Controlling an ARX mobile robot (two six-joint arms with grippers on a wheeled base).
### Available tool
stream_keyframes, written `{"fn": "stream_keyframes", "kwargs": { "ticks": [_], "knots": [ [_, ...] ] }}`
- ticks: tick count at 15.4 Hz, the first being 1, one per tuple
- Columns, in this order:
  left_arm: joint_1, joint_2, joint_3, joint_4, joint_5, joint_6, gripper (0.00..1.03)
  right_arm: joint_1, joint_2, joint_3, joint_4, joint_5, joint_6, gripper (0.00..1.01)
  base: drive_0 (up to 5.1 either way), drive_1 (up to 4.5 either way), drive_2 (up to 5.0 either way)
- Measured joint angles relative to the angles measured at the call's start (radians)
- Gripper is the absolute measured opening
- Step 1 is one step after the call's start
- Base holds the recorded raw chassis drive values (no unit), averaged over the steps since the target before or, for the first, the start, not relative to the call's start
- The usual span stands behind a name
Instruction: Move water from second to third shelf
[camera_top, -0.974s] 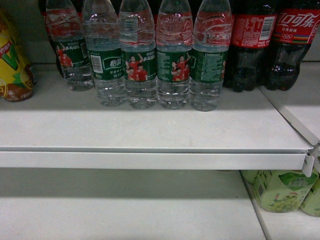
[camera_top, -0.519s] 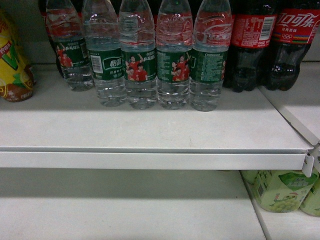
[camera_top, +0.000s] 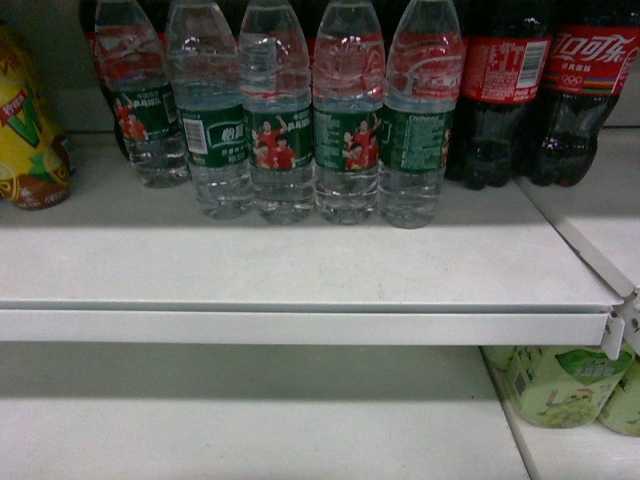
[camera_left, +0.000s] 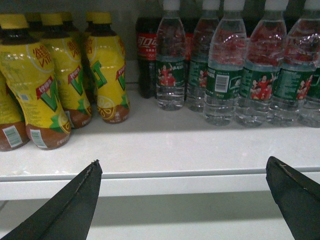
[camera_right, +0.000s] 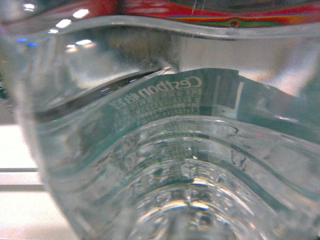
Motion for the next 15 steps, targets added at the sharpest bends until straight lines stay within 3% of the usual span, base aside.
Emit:
{"fn": "stream_keyframes", "kwargs": {
  "ticks": [15],
  "knots": [
    [0.0, 0.0, 0.0, 0.007, -0.001, 0.0, 0.98, 0.0, -0.002, -0.003, 0.01, 0.0, 0.0, 0.4, 0.0, 0.0, 0.0]
  ]
}}
